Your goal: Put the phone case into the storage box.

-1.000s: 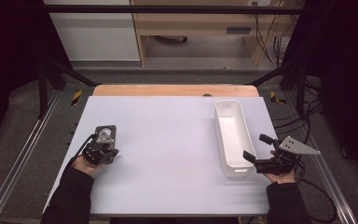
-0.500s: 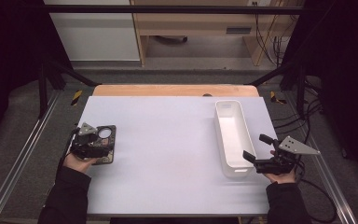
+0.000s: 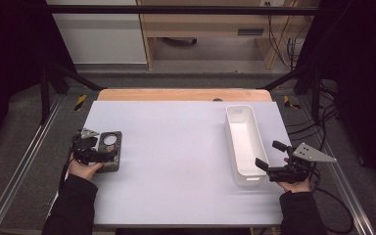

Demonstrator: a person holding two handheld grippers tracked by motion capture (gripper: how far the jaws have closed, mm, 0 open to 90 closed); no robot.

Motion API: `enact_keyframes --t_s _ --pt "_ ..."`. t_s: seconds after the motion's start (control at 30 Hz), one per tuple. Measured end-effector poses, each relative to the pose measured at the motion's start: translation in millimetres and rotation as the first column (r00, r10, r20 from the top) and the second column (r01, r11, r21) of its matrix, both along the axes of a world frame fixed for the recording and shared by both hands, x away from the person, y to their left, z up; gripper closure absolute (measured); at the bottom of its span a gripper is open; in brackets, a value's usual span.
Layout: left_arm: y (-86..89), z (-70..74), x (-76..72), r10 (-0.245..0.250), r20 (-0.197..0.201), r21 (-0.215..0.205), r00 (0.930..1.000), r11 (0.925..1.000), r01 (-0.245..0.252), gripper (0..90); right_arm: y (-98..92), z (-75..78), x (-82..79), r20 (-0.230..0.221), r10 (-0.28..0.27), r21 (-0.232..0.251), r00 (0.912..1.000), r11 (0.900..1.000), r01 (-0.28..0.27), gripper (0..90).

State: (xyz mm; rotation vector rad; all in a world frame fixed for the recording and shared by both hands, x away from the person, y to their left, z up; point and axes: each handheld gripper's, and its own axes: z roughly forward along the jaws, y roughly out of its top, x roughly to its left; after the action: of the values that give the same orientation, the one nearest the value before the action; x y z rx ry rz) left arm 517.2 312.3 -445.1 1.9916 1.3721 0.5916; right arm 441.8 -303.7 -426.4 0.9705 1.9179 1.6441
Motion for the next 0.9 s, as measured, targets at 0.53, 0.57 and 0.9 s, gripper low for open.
enact_keyframes --t_s 0.53,0.57,0.9 --pt "-0.9 -20.7 16.1 0.045 -0.042 0.022 0.9981 0.9988 -0.044 0.0 -0.1 0.1 0.0 0.0 -0.001 0.001 1.0 1.0 0.001 0.2" --pt "-1.1 -21.3 16.6 0.046 -0.046 0.022 0.9979 0.9988 -0.045 0.0 -0.1 0.0 0.0 0.001 -0.002 0.002 1.0 1.0 0.002 0.2" --pt "-4.4 -26.2 20.1 0.077 -0.052 0.025 0.9957 0.9968 -0.076 0.0 -0.1 0.0 0.2 0.0 -0.001 0.002 1.0 1.0 0.001 0.2"
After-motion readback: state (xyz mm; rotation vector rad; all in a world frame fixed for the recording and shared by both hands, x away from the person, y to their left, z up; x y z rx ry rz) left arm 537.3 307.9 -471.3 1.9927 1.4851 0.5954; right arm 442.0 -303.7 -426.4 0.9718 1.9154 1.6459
